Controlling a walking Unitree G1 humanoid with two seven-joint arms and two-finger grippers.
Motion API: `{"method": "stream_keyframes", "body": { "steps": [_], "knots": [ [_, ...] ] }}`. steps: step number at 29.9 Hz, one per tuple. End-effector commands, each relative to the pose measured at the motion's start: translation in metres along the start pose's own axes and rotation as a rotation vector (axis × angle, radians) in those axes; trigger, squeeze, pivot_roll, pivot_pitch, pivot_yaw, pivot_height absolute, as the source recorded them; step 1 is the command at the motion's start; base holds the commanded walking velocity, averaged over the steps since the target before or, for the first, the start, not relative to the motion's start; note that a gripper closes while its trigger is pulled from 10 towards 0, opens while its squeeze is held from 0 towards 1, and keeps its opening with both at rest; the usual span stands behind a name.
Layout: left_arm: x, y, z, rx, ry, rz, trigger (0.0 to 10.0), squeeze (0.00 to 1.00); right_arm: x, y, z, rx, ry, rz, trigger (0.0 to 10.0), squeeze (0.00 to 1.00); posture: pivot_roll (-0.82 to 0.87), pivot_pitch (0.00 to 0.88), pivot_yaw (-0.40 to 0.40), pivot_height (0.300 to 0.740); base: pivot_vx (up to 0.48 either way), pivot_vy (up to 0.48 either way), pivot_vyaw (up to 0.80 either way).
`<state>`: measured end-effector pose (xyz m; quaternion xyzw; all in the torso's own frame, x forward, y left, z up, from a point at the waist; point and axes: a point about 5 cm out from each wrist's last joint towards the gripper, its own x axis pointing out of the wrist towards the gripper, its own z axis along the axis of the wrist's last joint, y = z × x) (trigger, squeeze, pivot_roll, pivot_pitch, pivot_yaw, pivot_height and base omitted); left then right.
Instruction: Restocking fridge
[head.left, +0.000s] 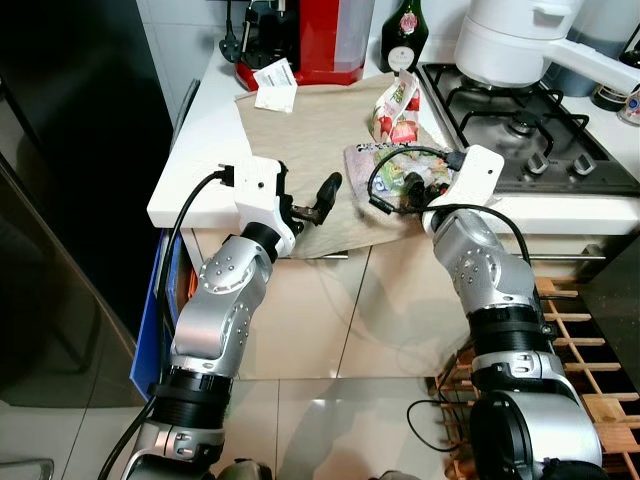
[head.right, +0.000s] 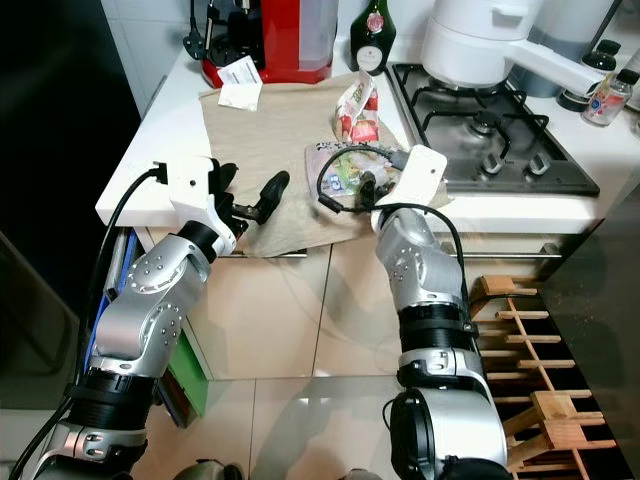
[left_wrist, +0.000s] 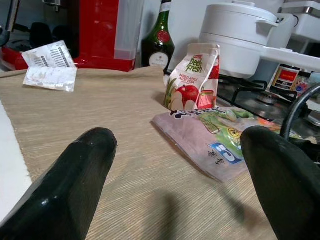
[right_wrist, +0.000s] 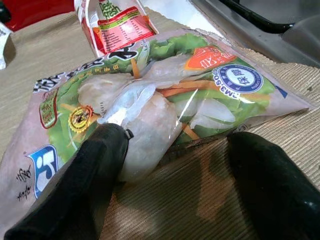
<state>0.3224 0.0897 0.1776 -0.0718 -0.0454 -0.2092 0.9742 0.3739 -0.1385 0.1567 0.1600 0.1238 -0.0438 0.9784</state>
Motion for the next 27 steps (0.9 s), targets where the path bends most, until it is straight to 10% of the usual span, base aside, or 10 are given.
{"method": "stream_keyframes", "body": {
  "steps": [1, 11, 12, 13, 14, 27],
  "knots": [
    [0.0, -0.003, 0.002, -0.001, -0.003, -0.018, 10.0, 0.0, 0.001, -0.011, -0.018, -0.047, 0.058, -0.036, 10.0, 0.0, -0.1, 0.042, -0.015, 0.736, 0.0, 0.0, 0.0],
    [0.0, -0.003, 0.001, -0.002, -0.001, -0.02, 10.0, 0.0, 0.002, -0.006, -0.011, -0.115, -0.031, -0.005, 10.0, 0.0, -0.1, 0.042, -0.015, 0.736, 0.0, 0.0, 0.0],
    [0.0, -0.003, 0.001, -0.002, -0.001, -0.021, 10.0, 0.0, 0.002, -0.006, -0.011, -0.107, -0.035, -0.001, 6.2, 0.0, -0.1, 0.042, -0.015, 0.736, 0.0, 0.0, 0.0],
    [0.0, -0.003, 0.001, -0.002, -0.001, -0.021, 10.0, 0.0, 0.003, -0.006, -0.011, -0.102, -0.037, 0.002, 6.2, 0.0, -0.1, 0.042, -0.015, 0.736, 0.0, 0.0, 0.0],
    [0.0, -0.003, 0.001, -0.002, -0.001, -0.021, 10.0, 0.0, 0.003, -0.006, -0.011, -0.096, -0.039, 0.006, 0.2, 0.0, -0.1, 0.042, -0.015, 0.736, 0.0, 0.0, 0.0],
    [0.001, -0.004, 0.001, -0.004, 0.001, -0.027, 10.0, 0.0, 0.001, 0.002, 0.001, -0.043, -0.137, 0.076, 0.0, 0.0, -0.11, 0.039, -0.012, 0.736, 0.0, 0.0, 0.0]
  ]
}}
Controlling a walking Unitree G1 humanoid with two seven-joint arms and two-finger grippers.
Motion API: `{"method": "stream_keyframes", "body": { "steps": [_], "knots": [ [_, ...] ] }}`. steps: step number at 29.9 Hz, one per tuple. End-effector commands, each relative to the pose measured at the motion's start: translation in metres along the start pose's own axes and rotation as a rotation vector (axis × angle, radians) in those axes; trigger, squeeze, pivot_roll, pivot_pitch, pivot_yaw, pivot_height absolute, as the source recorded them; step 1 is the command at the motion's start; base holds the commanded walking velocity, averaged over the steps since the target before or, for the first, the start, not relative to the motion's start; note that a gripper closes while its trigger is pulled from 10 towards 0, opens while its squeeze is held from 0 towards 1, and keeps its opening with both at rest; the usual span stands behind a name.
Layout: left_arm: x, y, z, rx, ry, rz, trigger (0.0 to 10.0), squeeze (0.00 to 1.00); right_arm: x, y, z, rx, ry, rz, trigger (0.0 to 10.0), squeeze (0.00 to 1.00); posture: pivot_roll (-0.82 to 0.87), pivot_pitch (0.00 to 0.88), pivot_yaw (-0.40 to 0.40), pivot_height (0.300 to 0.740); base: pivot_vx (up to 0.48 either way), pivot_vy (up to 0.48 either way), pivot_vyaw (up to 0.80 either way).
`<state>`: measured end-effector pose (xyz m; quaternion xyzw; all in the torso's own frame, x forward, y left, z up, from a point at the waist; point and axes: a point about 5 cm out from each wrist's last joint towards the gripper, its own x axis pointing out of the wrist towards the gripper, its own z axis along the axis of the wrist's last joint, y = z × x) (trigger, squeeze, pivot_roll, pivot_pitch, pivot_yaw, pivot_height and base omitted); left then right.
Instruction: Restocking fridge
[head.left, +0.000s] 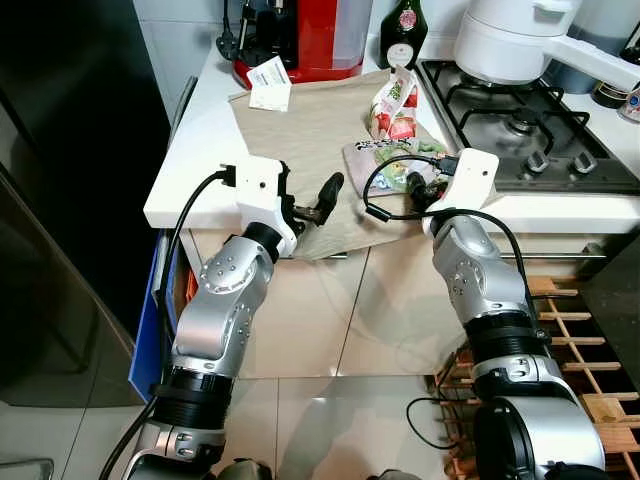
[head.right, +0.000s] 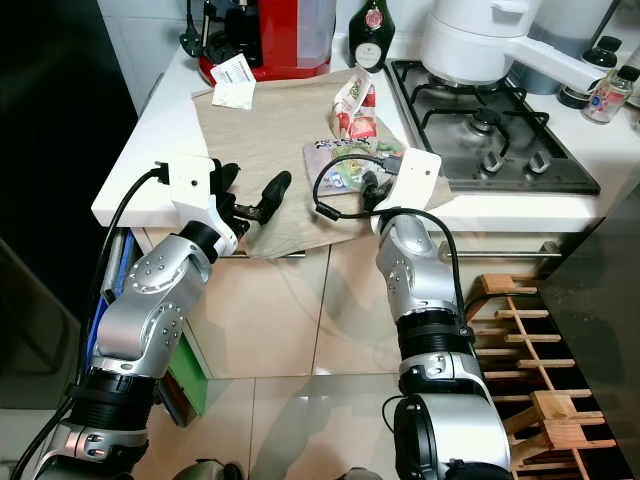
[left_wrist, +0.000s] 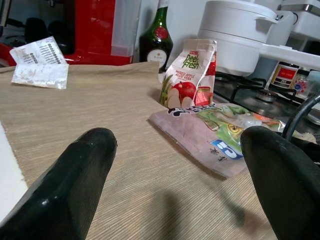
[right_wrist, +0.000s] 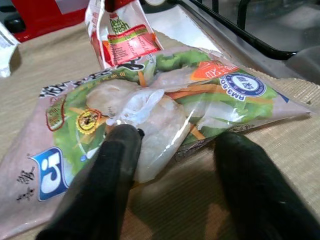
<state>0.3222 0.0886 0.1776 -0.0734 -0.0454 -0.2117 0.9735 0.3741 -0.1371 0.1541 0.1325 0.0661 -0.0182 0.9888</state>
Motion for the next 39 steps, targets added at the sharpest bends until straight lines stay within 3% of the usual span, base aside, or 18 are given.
{"method": "stream_keyframes", "body": {
  "steps": [1, 6, 12, 21, 28, 33, 34, 35, 36, 39],
  "knots": [
    [0.001, -0.003, 0.001, 0.0, 0.001, -0.022, 10.0, 0.0, 0.0, 0.001, 0.004, 0.015, -0.028, 0.012, 0.0, 0.0, -0.11, 0.039, -0.012, 0.736, 0.0, 0.0, 0.0],
    [0.002, -0.004, 0.001, 0.0, 0.001, -0.024, 10.0, 0.0, 0.0, 0.009, 0.015, -0.05, -0.095, 0.056, 0.0, 0.0, -0.11, 0.038, -0.011, 0.736, 0.0, 0.0, 0.0],
    [0.002, -0.003, 0.001, 0.001, 0.001, -0.024, 10.0, 0.0, 0.001, 0.009, 0.018, -0.025, -0.116, 0.061, 0.0, 0.0, -0.11, 0.037, -0.011, 0.736, 0.0, 0.0, 0.0],
    [0.002, -0.004, 0.0, 0.001, 0.001, -0.029, 10.0, 0.0, -0.006, 0.017, 0.041, -0.054, -0.241, 0.093, 0.0, 0.0, -0.11, 0.02, -0.014, 0.736, 0.0, 0.0, 0.0],
    [0.002, -0.003, 0.001, 0.004, 0.0, -0.03, 10.0, 0.0, -0.018, 0.009, 0.057, -0.033, -0.305, 0.075, 0.0, 0.0, -0.11, 0.013, -0.016, 0.736, 0.0, 0.0, 0.0],
    [0.004, -0.004, -0.001, 0.009, 0.006, -0.026, 10.0, 0.0, -0.018, -0.003, 0.041, -0.07, -0.256, 0.02, 0.0, 0.0, -0.12, 0.008, -0.014, 0.736, 0.0, 0.0, 0.0],
    [0.005, -0.003, -0.001, 0.013, 0.007, -0.021, 10.0, 0.0, -0.016, -0.007, 0.037, -0.13, -0.242, 0.003, 0.9, 0.0, -0.12, 0.007, -0.013, 0.736, 0.0, 0.0, 0.0],
    [0.005, -0.003, -0.001, 0.013, 0.007, -0.021, 10.0, 0.0, -0.016, -0.007, 0.037, -0.13, -0.242, 0.003, 0.9, 0.0, -0.12, 0.007, -0.013, 0.736, 0.0, 0.0, 0.0],
    [0.005, -0.003, -0.001, 0.014, 0.006, -0.019, 10.0, 0.0, -0.015, -0.009, 0.037, -0.177, -0.251, -0.01, 5.6, 0.0, -0.12, 0.007, -0.012, 0.736, 0.0, 0.0, 0.0],
    [0.007, -0.002, -0.002, -0.02, 0.01, -0.01, 10.0, 0.0, -0.011, -0.02, 0.053, -0.272, -0.31, -0.062, 10.0, 0.0, -0.12, 0.007, -0.012, 0.736, 0.0, 0.0, 0.0]
  ]
}}
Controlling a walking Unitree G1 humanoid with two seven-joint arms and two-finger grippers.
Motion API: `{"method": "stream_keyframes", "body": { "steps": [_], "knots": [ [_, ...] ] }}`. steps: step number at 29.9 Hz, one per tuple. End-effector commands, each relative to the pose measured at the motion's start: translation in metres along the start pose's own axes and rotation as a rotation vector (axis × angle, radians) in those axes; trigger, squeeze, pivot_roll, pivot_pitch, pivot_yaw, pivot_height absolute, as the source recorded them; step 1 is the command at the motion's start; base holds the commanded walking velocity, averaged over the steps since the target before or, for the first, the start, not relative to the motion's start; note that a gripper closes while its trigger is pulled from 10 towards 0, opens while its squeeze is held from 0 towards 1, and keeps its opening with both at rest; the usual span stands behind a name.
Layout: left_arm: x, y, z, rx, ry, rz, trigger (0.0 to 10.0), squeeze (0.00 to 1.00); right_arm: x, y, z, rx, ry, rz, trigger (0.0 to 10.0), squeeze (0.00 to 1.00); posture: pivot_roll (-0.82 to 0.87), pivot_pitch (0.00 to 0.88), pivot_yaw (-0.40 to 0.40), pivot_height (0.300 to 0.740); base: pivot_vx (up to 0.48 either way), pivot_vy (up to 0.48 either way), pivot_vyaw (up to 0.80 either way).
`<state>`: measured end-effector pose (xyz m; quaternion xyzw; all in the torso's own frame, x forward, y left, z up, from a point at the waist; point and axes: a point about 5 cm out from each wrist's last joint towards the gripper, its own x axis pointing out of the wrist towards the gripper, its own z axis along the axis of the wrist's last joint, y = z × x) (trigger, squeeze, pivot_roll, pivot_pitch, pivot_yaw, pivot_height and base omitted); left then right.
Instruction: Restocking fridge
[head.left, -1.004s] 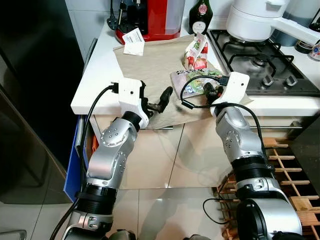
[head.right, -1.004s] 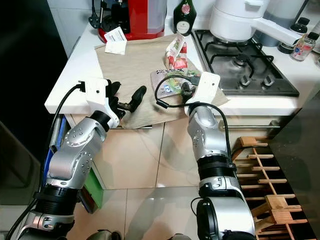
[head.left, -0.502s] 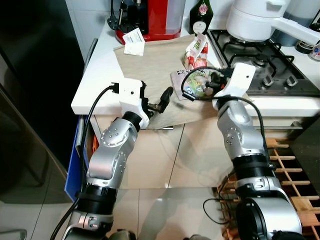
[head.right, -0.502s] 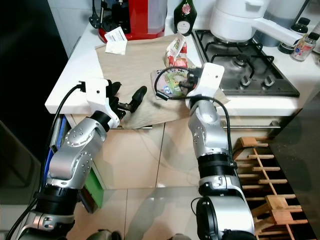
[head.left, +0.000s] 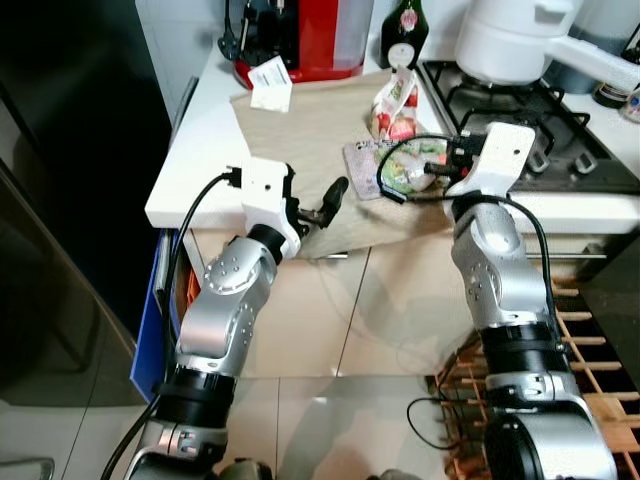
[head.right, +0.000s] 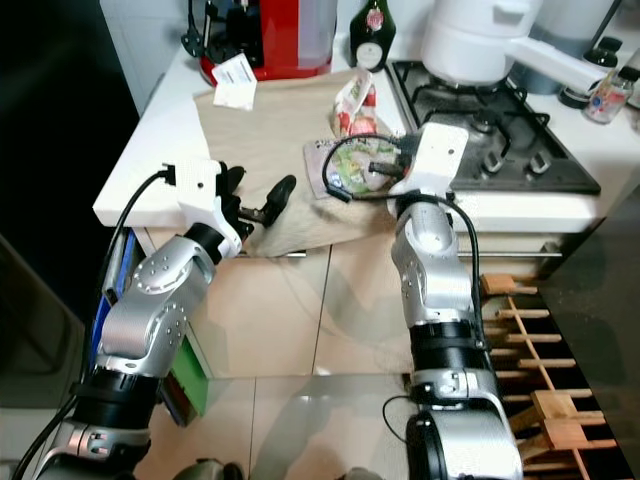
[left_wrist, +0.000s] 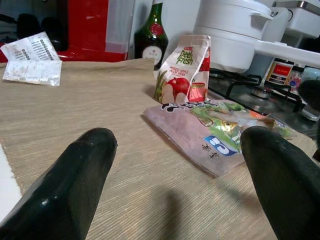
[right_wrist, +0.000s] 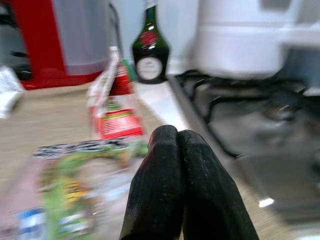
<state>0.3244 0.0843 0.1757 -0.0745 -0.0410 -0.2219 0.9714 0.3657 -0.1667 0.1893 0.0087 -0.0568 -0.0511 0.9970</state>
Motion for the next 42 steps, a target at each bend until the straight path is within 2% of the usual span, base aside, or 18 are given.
{"method": "stream_keyframes", "body": {
  "steps": [1, 2, 4, 5, 6, 11, 14, 19, 20, 21, 23, 35, 42],
  "knots": [
    [0.003, 0.001, 0.001, -0.015, 0.0, 0.01, 10.0, 0.0, 0.005, -0.003, 0.012, -0.033, -0.05, -0.015, 10.0, 0.0, -0.12, 0.007, -0.012, 0.736, 0.0, 0.0, 0.0],
    [0.003, 0.001, 0.001, -0.03, 0.002, 0.013, 10.0, 0.0, 0.006, -0.005, 0.014, -0.04, -0.058, -0.019, 10.0, 1.0, -0.11, 0.013, -0.012, 0.736, 0.0, 0.0, 0.0],
    [0.005, 0.006, -0.002, -0.136, 0.014, 0.036, 10.0, 0.0, 0.007, -0.013, 0.019, -0.037, -0.072, -0.042, 10.0, 1.0, -0.11, 0.019, -0.011, 0.736, 0.0, 0.0, 0.0],
    [0.005, 0.006, -0.002, -0.136, 0.014, 0.036, 10.0, 0.0, 0.007, -0.013, 0.019, -0.037, -0.072, -0.042, 10.0, 1.0, -0.11, 0.019, -0.011, 0.736, 0.0, 0.0, 0.0],
    [0.008, 0.011, -0.004, -0.216, 0.02, 0.058, 10.0, 0.0, 0.008, -0.017, 0.02, -0.033, -0.077, -0.059, 10.0, 1.0, -0.11, 0.024, -0.01, 0.736, 0.0, 0.0, 0.0],
    [0.013, 0.016, 0.01, -0.053, -0.014, 0.027, 10.0, 0.0, 0.001, -0.02, 0.018, 0.005, -0.095, -0.066, 10.0, 1.0, -0.12, 0.028, -0.004, 0.736, 0.0, 0.0, 0.0],
    [0.011, 0.017, 0.018, -0.012, -0.042, 0.024, 10.0, 0.0, -0.007, -0.021, 0.017, -0.011, -0.117, -0.061, 10.0, 1.0, -0.12, 0.033, 0.0, 0.736, 0.0, 0.0, 0.0],
    [0.012, 0.011, 0.025, 0.061, -0.085, 0.016, 10.0, 0.0, -0.015, -0.017, 0.017, -0.115, -0.158, -0.053, 10.0, 1.0, -0.13, 0.036, 0.003, 0.736, 0.0, 0.0, 0.0],
    [0.012, 0.01, 0.027, 0.072, -0.091, 0.014, 10.0, 0.0, -0.016, -0.016, 0.018, -0.128, -0.172, -0.054, 10.0, 0.83, -0.13, 0.036, 0.003, 0.736, 0.0, 0.0, 0.0],
    [0.013, 0.008, 0.029, 0.101, -0.103, 0.007, 10.0, 0.0, -0.017, -0.014, 0.02, -0.14, -0.183, -0.051, 10.0, 0.0, -0.13, 0.034, 0.003, 0.736, 0.0, 0.0, 0.0],
    [0.014, 0.005, 0.032, 0.121, -0.119, -0.007, 10.0, 0.0, -0.018, -0.012, 0.021, -0.146, -0.193, -0.046, 10.0, 0.0, -0.13, 0.033, 0.004, 0.736, 0.184, 0.0, 0.0],
    [0.014, -0.003, 0.032, 0.047, -0.135, -0.022, 10.0, 0.0, -0.019, -0.011, 0.021, -0.142, -0.192, -0.05, 10.0, 0.0, -0.13, 0.029, 0.006, 0.736, 0.466, 0.0, 0.0],
    [0.015, -0.005, 0.041, 0.038, -0.162, -0.007, 10.0, 0.0, -0.016, -0.021, 0.041, -0.146, -0.241, -0.065, 10.0, 0.0, -0.13, 0.034, 0.002, 0.736, 0.246, 0.0, 0.0]
  ]
}}
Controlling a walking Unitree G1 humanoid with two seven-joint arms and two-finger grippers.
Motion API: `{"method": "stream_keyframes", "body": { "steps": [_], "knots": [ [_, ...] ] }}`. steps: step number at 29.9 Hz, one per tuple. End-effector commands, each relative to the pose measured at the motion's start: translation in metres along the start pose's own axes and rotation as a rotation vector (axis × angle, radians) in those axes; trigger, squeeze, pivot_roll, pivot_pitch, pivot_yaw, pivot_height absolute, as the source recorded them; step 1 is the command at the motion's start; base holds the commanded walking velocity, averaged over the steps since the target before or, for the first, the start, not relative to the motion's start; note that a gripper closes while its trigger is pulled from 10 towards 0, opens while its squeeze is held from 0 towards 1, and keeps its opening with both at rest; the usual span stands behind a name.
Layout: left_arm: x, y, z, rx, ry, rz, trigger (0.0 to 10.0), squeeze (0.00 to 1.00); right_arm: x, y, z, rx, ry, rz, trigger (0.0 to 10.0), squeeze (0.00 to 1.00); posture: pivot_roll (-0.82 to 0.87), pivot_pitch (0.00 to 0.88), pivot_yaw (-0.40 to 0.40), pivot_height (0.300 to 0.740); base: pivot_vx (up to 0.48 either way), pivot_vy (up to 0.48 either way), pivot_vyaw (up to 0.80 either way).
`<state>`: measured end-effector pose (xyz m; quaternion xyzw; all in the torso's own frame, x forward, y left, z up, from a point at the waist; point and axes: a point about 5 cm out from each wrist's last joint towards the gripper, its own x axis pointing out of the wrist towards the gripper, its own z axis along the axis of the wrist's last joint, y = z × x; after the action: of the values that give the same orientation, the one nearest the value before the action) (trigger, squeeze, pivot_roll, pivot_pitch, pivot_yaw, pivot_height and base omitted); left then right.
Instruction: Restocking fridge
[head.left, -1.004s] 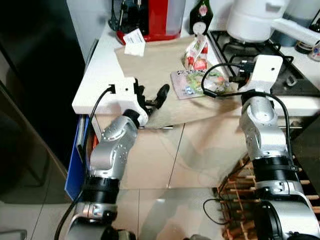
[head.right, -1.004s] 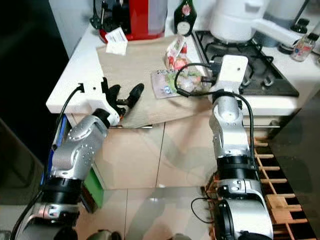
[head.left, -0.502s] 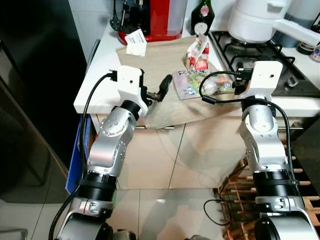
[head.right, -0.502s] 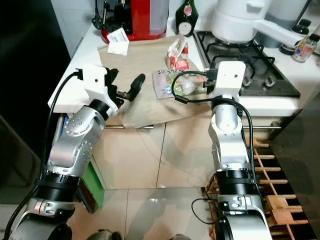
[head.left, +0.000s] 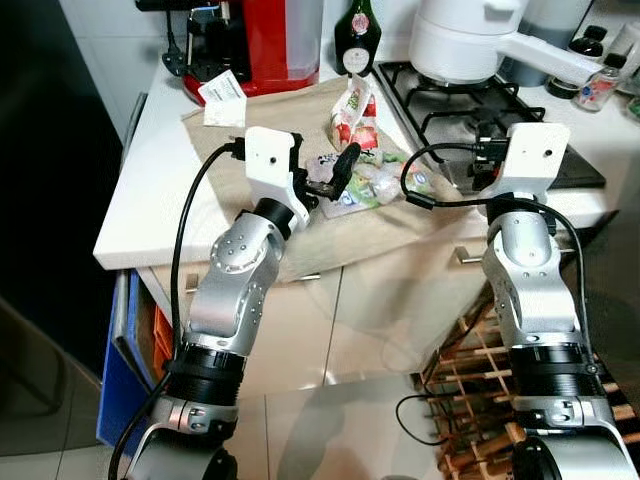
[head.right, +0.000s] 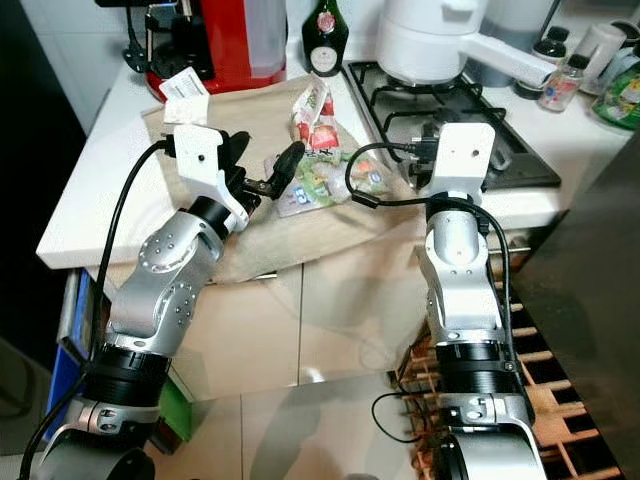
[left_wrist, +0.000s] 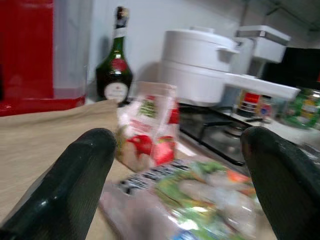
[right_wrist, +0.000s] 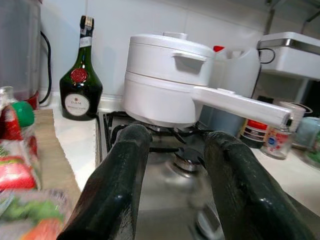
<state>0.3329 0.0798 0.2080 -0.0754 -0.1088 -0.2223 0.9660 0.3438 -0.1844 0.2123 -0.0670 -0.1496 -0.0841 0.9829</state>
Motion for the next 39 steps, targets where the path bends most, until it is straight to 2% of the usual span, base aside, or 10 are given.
{"method": "stream_keyframes", "body": {
  "steps": [1, 3, 8, 10, 11, 14, 19, 22, 27, 39],
  "knots": [
    [0.003, 0.001, 0.011, 0.016, -0.031, 0.013, 10.0, 0.0, 0.005, -0.005, 0.016, -0.003, -0.053, -0.012, 10.0, 0.0, -0.13, 0.034, 0.002, 0.736, 0.0, 0.0, 0.0],
    [0.004, 0.002, 0.015, 0.018, -0.044, 0.021, 10.0, 0.0, 0.009, -0.011, 0.026, -0.012, -0.082, -0.023, 10.0, 0.0, -0.13, 0.036, 0.001, 0.736, 0.0, 0.0, 0.0],
    [0.005, 0.002, 0.023, 0.036, -0.087, 0.045, 10.0, 0.0, 0.01, -0.013, 0.036, 0.004, -0.128, -0.01, 10.0, 0.0, -0.13, 0.038, 0.002, 0.736, 0.0, 0.0, 0.0],
    [0.004, 0.003, 0.037, 0.094, -0.171, 0.077, 10.0, 0.0, 0.006, -0.017, 0.065, -0.051, -0.31, -0.053, 10.0, 0.0, -0.13, 0.04, 0.001, 0.736, 0.0, 0.0, 0.0],
    [0.0, 0.004, 0.057, 0.147, -0.261, 0.119, 10.0, 0.0, -0.002, -0.019, 0.091, -0.059, -0.441, -0.064, 10.0, 0.0, -0.13, 0.039, 0.001, 0.736, 0.0, 0.0, 0.0],
    [-0.006, 0.006, 0.075, 0.189, -0.337, 0.17, 10.0, 0.0, -0.009, -0.02, 0.105, -0.051, -0.498, -0.059, 10.0, 0.0, -0.13, 0.04, 0.002, 0.736, 0.0, 0.0, 0.0],
    [-0.011, -0.007, 0.1, 0.227, -0.427, 0.137, 10.0, 0.0, -0.022, -0.022, 0.11, -0.046, -0.531, -0.053, 10.0, 0.0, -0.12, 0.036, 0.001, 0.736, 0.0, 0.0, 0.0],
    [-0.006, -0.018, 0.095, 0.228, -0.407, 0.074, 10.0, 0.0, -0.022, -0.021, 0.103, -0.04, -0.509, -0.058, 10.0, 0.0, -0.12, 0.023, 0.004, 0.736, 0.48, 0.0, 0.0],
    [-0.003, -0.015, 0.085, 0.23, -0.362, 0.076, 10.0, 0.0, -0.023, -0.018, 0.096, -0.035, -0.478, -0.061, 10.0, 0.0, -0.13, 0.016, 0.007, 0.736, 0.48, 0.0, 0.0],
    [-0.001, -0.015, 0.082, 0.189, -0.348, 0.08, 10.0, 0.0, -0.019, -0.007, 0.085, -0.086, -0.419, 0.002, 10.0, 0.0, -0.13, 0.023, 0.01, 0.736, 0.48, 0.0, 0.0]
  ]
}}
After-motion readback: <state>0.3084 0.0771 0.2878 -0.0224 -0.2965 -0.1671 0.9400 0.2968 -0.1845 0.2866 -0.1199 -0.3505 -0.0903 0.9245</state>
